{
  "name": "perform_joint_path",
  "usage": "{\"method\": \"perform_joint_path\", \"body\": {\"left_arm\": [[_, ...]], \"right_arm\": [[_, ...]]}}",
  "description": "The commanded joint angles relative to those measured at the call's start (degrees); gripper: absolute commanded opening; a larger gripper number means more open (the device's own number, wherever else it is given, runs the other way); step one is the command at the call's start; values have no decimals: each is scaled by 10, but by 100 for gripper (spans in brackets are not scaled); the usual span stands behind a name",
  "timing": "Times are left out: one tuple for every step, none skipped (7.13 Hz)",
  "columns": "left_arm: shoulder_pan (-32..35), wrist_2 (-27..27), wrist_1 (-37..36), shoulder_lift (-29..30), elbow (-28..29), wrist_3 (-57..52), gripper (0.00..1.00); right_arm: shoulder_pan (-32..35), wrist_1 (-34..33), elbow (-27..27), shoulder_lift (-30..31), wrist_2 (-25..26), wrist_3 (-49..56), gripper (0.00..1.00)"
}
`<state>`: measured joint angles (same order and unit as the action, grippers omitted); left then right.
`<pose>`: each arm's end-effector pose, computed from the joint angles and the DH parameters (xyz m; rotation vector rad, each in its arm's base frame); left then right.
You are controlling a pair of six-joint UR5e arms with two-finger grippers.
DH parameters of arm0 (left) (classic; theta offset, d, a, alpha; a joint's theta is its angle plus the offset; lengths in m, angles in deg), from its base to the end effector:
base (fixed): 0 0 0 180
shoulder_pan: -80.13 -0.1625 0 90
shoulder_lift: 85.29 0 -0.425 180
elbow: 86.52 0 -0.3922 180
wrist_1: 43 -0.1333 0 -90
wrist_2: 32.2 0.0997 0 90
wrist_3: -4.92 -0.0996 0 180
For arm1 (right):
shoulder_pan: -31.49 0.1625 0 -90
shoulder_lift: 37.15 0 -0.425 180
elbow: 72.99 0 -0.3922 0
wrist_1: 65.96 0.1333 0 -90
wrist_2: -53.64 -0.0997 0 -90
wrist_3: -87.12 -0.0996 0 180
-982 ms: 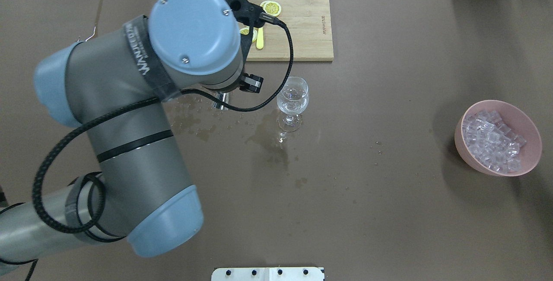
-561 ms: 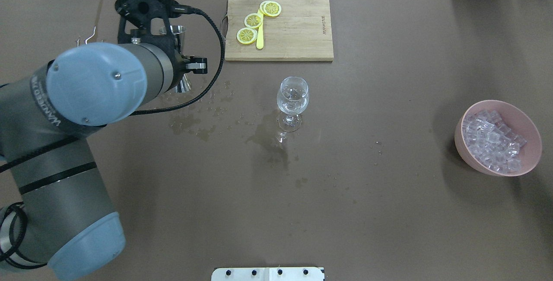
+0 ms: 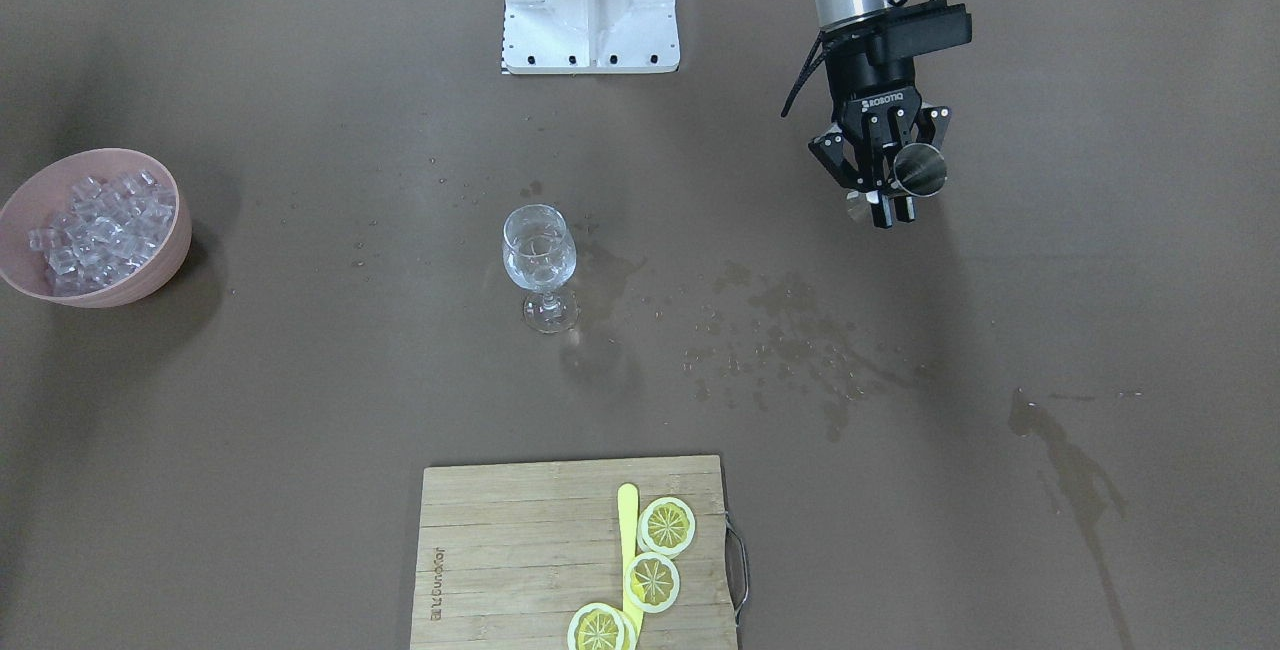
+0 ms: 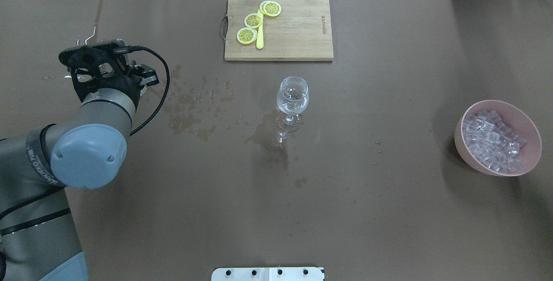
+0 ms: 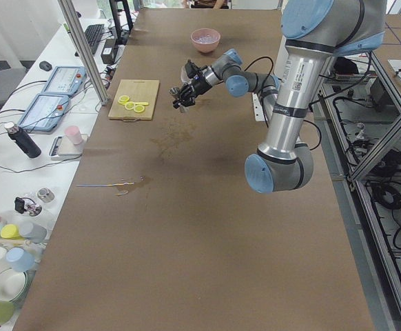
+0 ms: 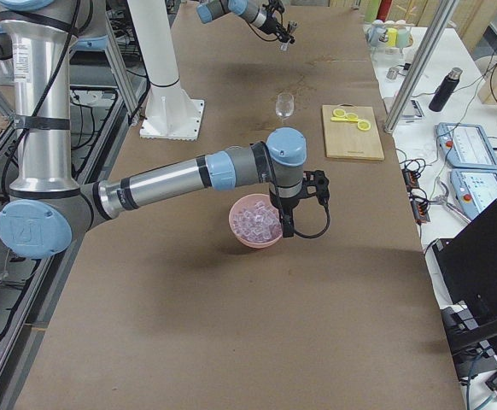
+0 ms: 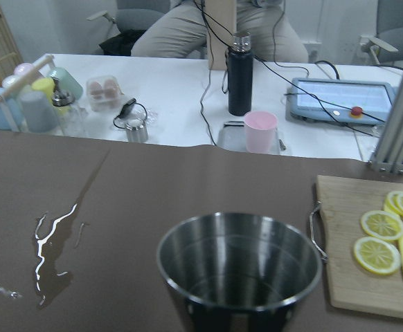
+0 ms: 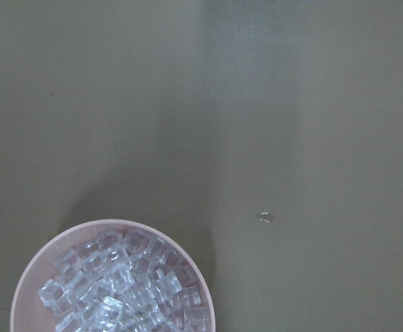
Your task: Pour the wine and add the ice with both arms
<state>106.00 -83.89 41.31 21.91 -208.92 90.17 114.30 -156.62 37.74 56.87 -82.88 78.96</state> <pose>0.3701 -0.3962 0.2570 0.8180 0.5505 -0.5946 0.0029 -0.4646 0.5120 0.1544 -0.8345 -0.0978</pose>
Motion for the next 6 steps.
{"method": "perform_joint_path", "body": {"left_arm": [[-13,56,3,-20,39,60,0],[-20,82,16,-20,75,89,0],[-27,113,50,-23,123,125,0],[-40,120,79,-36,157,148,0],[-49,142,95,-51,181,173,0],[-53,161,107,-50,203,179,0]], "right_arm": [[-70,207,6,79,16,-136,100],[-100,238,6,85,27,-180,100],[-123,240,6,85,43,-199,100],[-142,252,7,85,61,-214,100],[-151,259,7,85,64,-229,100],[-160,263,7,85,64,-239,100]]}}
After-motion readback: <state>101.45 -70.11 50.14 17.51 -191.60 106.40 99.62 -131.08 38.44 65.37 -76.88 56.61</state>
